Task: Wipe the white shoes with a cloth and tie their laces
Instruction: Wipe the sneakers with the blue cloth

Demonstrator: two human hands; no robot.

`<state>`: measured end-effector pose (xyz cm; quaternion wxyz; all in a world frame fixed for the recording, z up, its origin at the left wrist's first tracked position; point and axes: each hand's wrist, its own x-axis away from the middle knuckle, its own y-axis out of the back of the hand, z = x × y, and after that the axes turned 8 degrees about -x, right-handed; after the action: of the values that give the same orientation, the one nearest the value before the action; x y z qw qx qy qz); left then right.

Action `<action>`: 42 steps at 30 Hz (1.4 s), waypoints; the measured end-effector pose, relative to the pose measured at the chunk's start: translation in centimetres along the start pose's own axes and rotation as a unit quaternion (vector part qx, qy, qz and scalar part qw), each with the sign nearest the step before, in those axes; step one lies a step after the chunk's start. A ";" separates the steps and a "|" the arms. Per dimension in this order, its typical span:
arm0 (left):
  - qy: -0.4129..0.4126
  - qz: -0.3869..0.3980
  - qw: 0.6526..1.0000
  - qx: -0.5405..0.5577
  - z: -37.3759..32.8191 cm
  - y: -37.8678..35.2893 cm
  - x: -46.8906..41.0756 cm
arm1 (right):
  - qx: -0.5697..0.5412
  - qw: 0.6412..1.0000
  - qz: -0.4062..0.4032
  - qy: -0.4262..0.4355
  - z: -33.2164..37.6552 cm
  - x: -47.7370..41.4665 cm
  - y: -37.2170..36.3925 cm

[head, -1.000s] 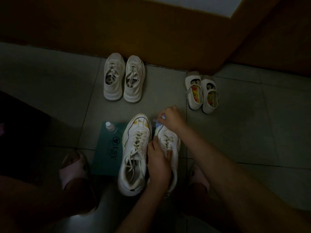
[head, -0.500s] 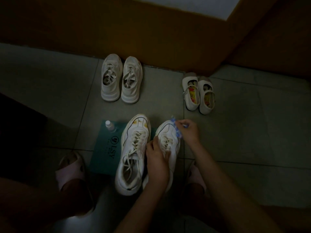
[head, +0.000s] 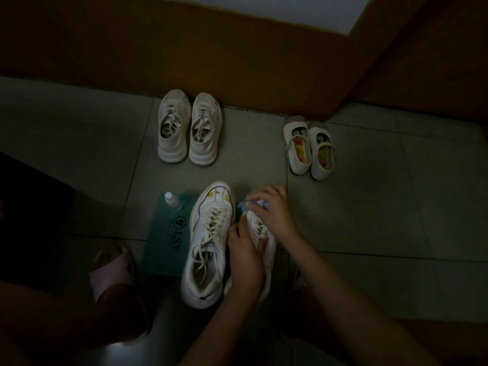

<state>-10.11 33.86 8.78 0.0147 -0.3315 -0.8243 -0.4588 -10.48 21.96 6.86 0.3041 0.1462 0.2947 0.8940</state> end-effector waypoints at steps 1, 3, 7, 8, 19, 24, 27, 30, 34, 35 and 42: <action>-0.002 -0.001 1.000 0.000 -0.1 0.1 0.1 | -0.003 1.000 -0.004 0.007 -0.5 0.2 0.2; -0.001 0.004 1.000 0.012 -0.1 0.1 0.2 | -0.019 1.000 -0.021 -0.003 -0.8 0.1 0.8; -0.005 0.012 0.999 0.029 0.0 0.2 0.2 | -0.114 0.981 -0.110 -0.108 -1.7 -0.8 1.4; -0.007 0.012 0.999 0.037 0.0 0.3 0.4 | -0.147 0.969 -0.138 -0.143 -2.3 -0.9 1.7; 0.001 0.003 1.000 0.022 -0.1 0.2 0.3 | -0.070 0.995 -0.063 -0.033 -0.8 1.0 -0.1; -0.002 0.007 0.999 0.045 -0.1 0.3 0.4 | -0.176 0.960 -0.160 -0.148 -2.2 2.3 1.7; -0.001 0.013 0.998 0.056 0.0 0.3 0.4 | -0.223 0.940 -0.186 -0.180 -2.0 1.8 2.1; -0.004 0.006 0.999 0.052 0.1 0.1 0.5 | -0.256 0.927 -0.204 -0.183 -1.1 0.4 2.1; -0.009 -0.015 1.000 0.016 0.1 0.0 0.3 | -0.187 0.959 -0.165 -0.136 -0.4 1.1 0.4; -0.011 -0.018 1.000 0.010 -0.1 0.1 0.3 | -0.177 0.960 -0.174 -0.132 -0.6 1.6 0.1; -0.008 -0.038 0.999 -0.004 0.0 -0.2 0.3 | -0.158 0.952 -0.207 -0.161 -1.5 4.8 -0.6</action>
<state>-10.46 34.01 8.76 -0.0108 -0.3033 -0.8347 -0.4595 -14.56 24.67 5.72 0.5454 0.1740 0.1207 0.8110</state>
